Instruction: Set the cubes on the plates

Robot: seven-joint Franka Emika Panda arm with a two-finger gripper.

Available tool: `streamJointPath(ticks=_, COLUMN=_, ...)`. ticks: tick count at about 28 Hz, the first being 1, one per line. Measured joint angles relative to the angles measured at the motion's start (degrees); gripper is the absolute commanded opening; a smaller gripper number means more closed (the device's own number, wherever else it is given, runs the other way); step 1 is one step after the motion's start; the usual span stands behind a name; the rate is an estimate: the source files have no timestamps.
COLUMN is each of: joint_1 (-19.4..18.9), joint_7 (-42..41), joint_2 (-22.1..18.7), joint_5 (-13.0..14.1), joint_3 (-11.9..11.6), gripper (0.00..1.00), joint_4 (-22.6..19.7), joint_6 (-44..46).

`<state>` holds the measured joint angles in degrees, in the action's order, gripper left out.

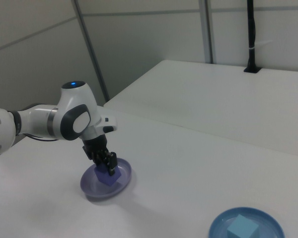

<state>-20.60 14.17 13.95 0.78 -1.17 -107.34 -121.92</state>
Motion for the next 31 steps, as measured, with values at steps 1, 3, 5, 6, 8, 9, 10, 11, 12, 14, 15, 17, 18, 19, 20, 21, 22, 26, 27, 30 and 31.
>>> streamJointPath(ticks=1, joint_1=0.0, joint_7=0.6, joint_2=0.0, joint_5=-0.4, joint_3=0.3, gripper=1.00, joint_4=0.0, joint_6=0.0)
streamJointPath(ticks=3, joint_1=0.0, joint_7=1.2, joint_2=0.0, joint_5=-0.8, joint_3=0.7, gripper=1.00, joint_4=0.2, joint_6=0.0)
streamJointPath(ticks=5, joint_1=0.0, joint_7=1.4, joint_2=0.0, joint_5=-0.9, joint_3=0.8, gripper=1.00, joint_4=0.6, joint_6=0.0)
streamJointPath(ticks=6, joint_1=0.0, joint_7=1.4, joint_2=0.0, joint_5=-0.9, joint_3=0.8, gripper=1.00, joint_4=0.8, joint_6=0.0)
streamJointPath(ticks=8, joint_1=0.0, joint_7=1.7, joint_2=-0.1, joint_5=-0.9, joint_3=0.8, gripper=1.00, joint_4=1.6, joint_6=0.0)
streamJointPath(ticks=9, joint_1=0.1, joint_7=1.9, joint_2=-0.3, joint_5=-0.9, joint_3=0.8, gripper=1.00, joint_4=2.0, joint_6=0.0)
streamJointPath(ticks=10, joint_1=0.2, joint_7=2.1, joint_2=-0.5, joint_5=-0.9, joint_3=0.8, gripper=1.00, joint_4=2.2, joint_6=0.0)
streamJointPath(ticks=11, joint_1=0.3, joint_7=2.2, joint_2=-0.8, joint_5=-0.9, joint_3=0.8, gripper=1.00, joint_4=2.4, joint_6=0.0)
streamJointPath(ticks=12, joint_1=0.3, joint_7=2.4, joint_2=-1.3, joint_5=-0.9, joint_3=0.8, gripper=1.00, joint_4=2.7, joint_6=0.3)
streamJointPath(ticks=14, joint_1=0.3, joint_7=2.6, joint_2=-2.1, joint_5=-1.0, joint_3=0.8, gripper=1.00, joint_4=2.9, joint_6=1.5)
streamJointPath(ticks=15, joint_1=0.3, joint_7=2.7, joint_2=-2.6, joint_5=-1.0, joint_3=0.8, gripper=1.00, joint_4=3.1, joint_6=2.3)
streamJointPath(ticks=17, joint_1=0.4, joint_7=2.9, joint_2=-4.2, joint_5=-1.0, joint_3=0.6, gripper=1.00, joint_4=3.4, joint_6=4.5)
streamJointPath(ticks=18, joint_1=0.5, joint_7=3.0, joint_2=-4.9, joint_5=-1.0, joint_3=0.5, gripper=1.00, joint_4=3.5, joint_6=5.3)
streamJointPath(ticks=19, joint_1=0.7, joint_7=3.1, joint_2=-5.8, joint_5=-1.0, joint_3=0.5, gripper=1.00, joint_4=3.5, joint_6=6.3)
streamJointPath(ticks=20, joint_1=1.2, joint_7=3.1, joint_2=-6.9, joint_5=-1.0, joint_3=0.4, gripper=1.00, joint_4=3.7, joint_6=7.3)
streamJointPath(ticks=21, joint_1=1.7, joint_7=3.1, joint_2=-8.0, joint_5=-1.1, joint_3=0.3, gripper=1.00, joint_4=3.7, joint_6=8.2)
streamJointPath(ticks=22, joint_1=2.6, joint_7=3.1, joint_2=-9.7, joint_5=-1.2, joint_3=0.3, gripper=1.00, joint_4=3.8, joint_6=9.7)
streamJointPath(ticks=26, joint_1=5.6, joint_7=1.7, joint_2=-14.5, joint_5=-1.4, joint_3=0.1, gripper=1.00, joint_4=3.7, joint_6=14.1)
streamJointPath(ticks=27, joint_1=6.8, joint_7=0.6, joint_2=-15.9, joint_5=-1.4, joint_3=-0.3, gripper=1.00, joint_4=3.6, joint_6=15.6)
streamJointPath(ticks=30, joint_1=8.6, joint_7=-1.9, joint_2=-18.2, joint_5=-1.4, joint_3=-2.1, gripper=1.00, joint_4=3.4, joint_6=17.4)
streamJointPath(ticks=31, joint_1=9.0, joint_7=-2.9, joint_2=-18.7, joint_5=-1.4, joint_3=-3.0, gripper=1.00, joint_4=3.4, joint_6=17.7)
